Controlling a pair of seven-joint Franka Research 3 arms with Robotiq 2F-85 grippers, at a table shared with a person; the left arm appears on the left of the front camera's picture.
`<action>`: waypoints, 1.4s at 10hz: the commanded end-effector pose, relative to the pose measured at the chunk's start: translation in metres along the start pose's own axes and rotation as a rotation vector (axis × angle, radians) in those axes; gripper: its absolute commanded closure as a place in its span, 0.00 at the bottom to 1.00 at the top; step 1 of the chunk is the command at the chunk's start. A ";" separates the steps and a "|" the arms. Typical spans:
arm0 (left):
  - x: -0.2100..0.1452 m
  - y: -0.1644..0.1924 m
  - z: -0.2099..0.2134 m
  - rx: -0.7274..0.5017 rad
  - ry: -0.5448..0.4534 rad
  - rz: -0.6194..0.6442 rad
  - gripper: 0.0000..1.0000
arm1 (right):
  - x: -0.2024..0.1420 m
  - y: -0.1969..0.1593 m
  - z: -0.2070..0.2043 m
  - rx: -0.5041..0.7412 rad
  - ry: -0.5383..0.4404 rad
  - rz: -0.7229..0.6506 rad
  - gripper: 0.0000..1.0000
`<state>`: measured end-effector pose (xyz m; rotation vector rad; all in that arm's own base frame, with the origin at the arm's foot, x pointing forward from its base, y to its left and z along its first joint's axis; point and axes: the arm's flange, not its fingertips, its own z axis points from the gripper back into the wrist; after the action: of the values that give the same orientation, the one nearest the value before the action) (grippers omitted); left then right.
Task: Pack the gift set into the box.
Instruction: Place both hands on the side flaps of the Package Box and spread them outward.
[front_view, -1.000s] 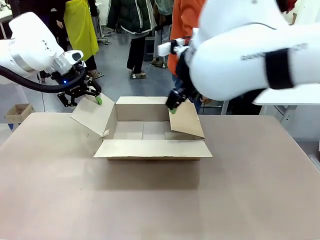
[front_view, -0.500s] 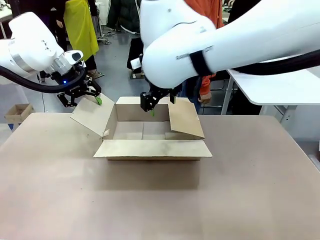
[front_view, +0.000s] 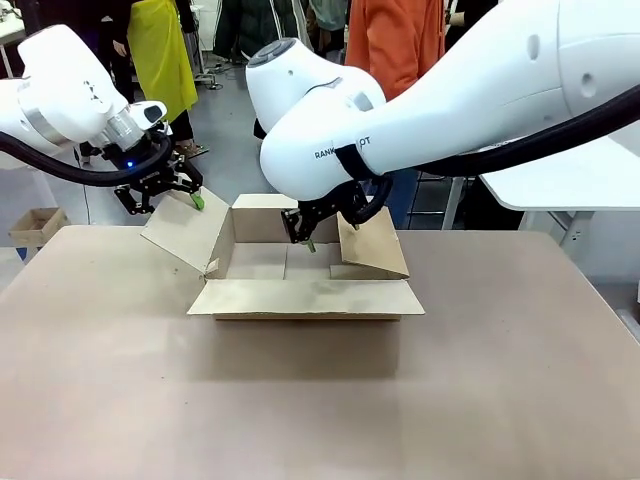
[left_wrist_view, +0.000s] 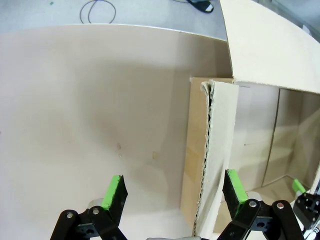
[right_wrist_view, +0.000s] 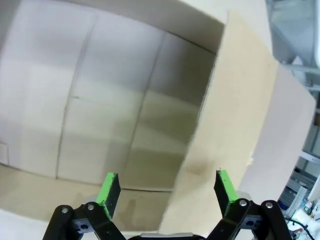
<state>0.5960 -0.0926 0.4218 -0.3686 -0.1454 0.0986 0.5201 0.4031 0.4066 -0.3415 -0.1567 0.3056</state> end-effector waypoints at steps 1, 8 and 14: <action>-0.001 0.000 0.002 0.021 -0.009 0.009 0.00 | 0.012 -0.002 -0.003 -0.124 0.000 -0.066 0.00; -0.001 0.000 0.002 0.021 -0.009 0.009 0.00 | 0.007 -0.047 0.006 -0.186 -0.018 -0.110 0.00; -0.001 0.000 0.002 0.021 -0.009 0.009 0.00 | -0.040 -0.167 0.000 0.033 -0.023 -0.284 0.00</action>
<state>0.5960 -0.0928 0.4222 -0.3686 -0.1460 0.0982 0.5404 0.2624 0.4765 -0.3743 -0.2154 0.0200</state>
